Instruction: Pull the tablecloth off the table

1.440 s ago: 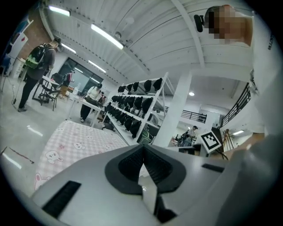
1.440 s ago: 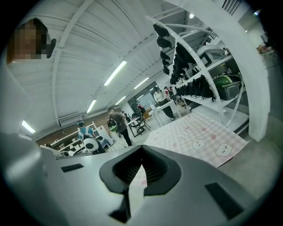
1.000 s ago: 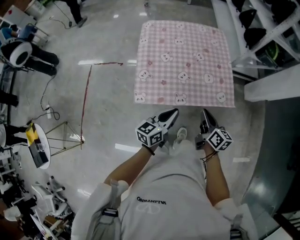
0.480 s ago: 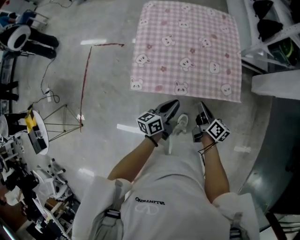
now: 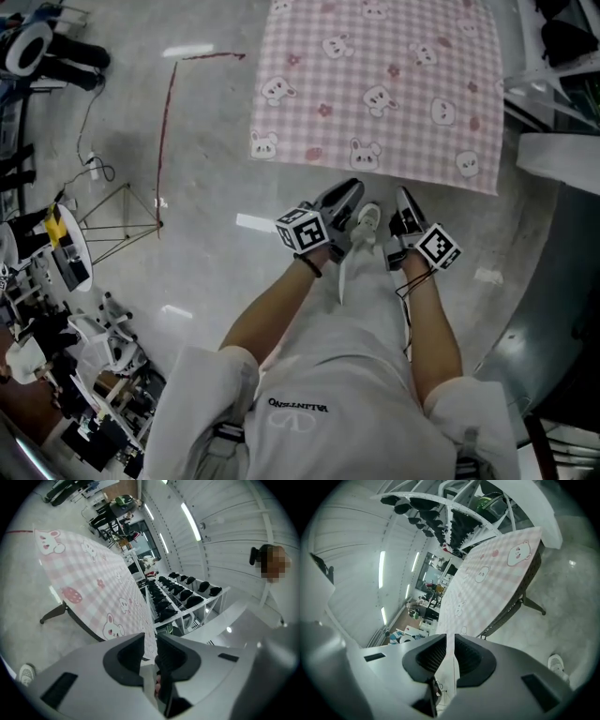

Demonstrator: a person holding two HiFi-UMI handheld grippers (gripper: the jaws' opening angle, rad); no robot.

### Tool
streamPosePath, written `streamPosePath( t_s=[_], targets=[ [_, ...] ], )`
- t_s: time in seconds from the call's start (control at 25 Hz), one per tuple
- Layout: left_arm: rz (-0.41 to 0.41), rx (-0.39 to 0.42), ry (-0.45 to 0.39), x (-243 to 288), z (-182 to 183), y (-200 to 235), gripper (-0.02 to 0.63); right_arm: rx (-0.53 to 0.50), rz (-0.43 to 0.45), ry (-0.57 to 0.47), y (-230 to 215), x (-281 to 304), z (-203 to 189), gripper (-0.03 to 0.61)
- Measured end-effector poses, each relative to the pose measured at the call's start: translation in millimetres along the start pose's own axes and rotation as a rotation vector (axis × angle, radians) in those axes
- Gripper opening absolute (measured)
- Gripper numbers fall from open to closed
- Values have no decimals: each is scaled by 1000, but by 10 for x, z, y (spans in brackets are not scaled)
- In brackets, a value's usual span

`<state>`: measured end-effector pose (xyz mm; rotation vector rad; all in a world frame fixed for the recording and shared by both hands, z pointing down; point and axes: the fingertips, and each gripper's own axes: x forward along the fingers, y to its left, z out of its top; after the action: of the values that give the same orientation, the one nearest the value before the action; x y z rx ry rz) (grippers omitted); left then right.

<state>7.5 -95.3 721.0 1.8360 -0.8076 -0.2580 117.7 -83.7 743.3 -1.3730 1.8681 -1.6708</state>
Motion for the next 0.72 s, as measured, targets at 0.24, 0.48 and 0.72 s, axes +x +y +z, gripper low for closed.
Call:
streamPosePath(
  t_s=[0.24, 0.48, 0.72],
  targets=[
    [29, -107, -36, 61, -103, 323, 108, 126, -8, -38, -310, 106, -14, 116],
    [27, -228, -119, 83, -153, 591, 159, 202, -8, -80, -569, 176, 17, 150],
    [56, -347, -171, 134, -231, 854, 176, 264, -7, -114, -722, 250, 42, 158]
  ],
)
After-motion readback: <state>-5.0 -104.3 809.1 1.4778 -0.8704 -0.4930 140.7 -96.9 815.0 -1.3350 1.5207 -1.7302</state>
